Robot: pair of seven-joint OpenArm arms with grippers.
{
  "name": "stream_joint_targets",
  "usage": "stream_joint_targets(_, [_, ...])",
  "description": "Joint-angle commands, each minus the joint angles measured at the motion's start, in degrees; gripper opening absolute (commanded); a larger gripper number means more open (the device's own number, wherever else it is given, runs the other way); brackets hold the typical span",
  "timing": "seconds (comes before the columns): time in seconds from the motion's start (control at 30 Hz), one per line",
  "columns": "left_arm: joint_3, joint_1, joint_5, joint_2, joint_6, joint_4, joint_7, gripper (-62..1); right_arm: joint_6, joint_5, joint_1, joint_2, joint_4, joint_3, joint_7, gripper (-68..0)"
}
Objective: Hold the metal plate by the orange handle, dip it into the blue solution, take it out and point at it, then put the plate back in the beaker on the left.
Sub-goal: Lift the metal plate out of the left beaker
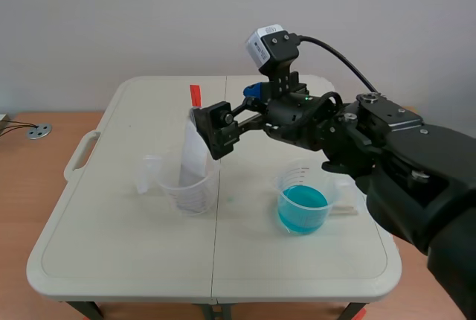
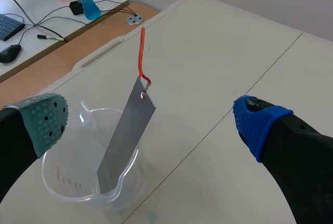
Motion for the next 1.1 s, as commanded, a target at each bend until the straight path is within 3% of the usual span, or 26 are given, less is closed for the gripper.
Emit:
stream_joint_targets(0.0, [-0.1, -0.2, -0.2, 0.2, 0.0, 1.0, -0.2, -59.1, 0.3, 0.2, 2.6, -0.7, 0.3, -0.7, 0.5, -1.2])
stream_joint_targets(0.67, [-0.1, -0.2, -0.2, 0.3, 0.0, 1.0, -0.3, -59.0, 0.8, 0.1, 13.0, -7.9, -14.4, -3.7, -0.7, -1.2])
stream_joint_targets(0.93, [-0.1, -0.2, -0.2, 0.3, 0.0, 1.0, -0.3, -59.0, 1.0, 0.0, 14.0, -9.3, -15.3, -3.7, -0.7, -1.3])
stream_joint_targets(1.07, [-0.1, -0.2, -0.2, 0.3, 0.0, 1.0, -0.3, -59.1, 1.2, 0.0, 14.0, -9.6, -15.3, -3.7, -1.7, -10.0])
